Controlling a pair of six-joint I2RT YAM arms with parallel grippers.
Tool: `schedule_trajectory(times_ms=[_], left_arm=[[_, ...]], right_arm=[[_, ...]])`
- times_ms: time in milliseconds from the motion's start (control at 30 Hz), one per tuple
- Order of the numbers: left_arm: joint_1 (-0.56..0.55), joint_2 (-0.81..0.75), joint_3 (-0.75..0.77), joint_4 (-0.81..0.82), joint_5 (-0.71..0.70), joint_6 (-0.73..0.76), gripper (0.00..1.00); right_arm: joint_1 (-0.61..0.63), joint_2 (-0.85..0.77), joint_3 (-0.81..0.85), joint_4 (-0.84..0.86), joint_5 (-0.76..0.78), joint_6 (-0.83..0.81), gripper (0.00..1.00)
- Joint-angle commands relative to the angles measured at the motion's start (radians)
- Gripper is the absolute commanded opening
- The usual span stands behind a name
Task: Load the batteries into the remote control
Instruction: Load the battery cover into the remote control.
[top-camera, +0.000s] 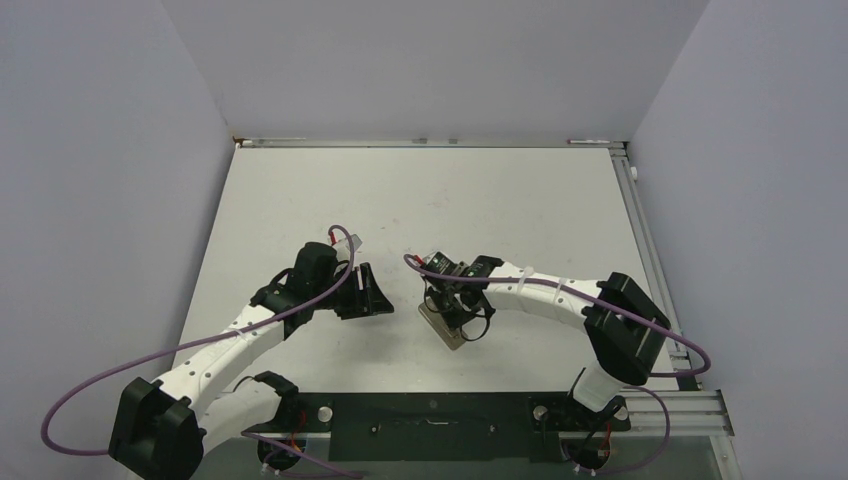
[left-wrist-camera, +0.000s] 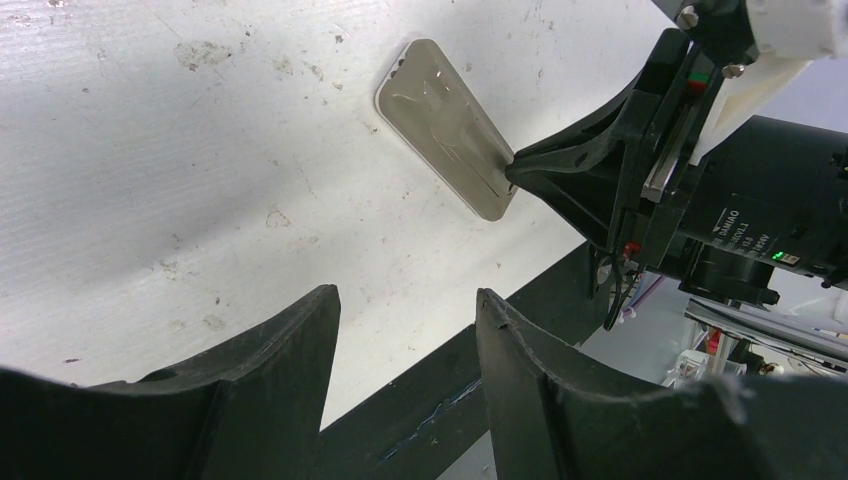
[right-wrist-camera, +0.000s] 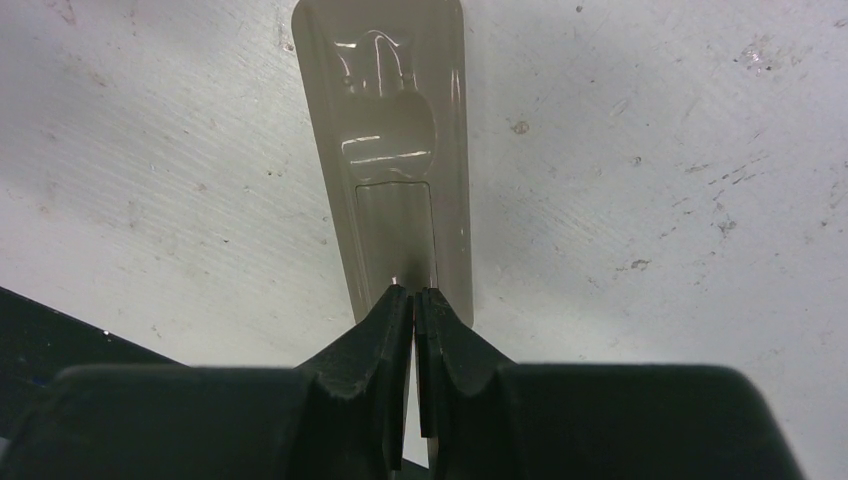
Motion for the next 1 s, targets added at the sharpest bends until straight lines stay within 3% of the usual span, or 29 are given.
schedule_trajectory(times_ms=[0,967], left_arm=[[0.008,0.002,0.021,0.018,0.012,0.014,0.49],[0.009,0.011,0.011,0.03,0.023,0.011,0.49]], right_arm=[[0.004,0.001,-0.011,0.039,0.002,0.004,0.09],[0.006,0.039,-0.061,0.068,-0.003,0.01,0.09]])
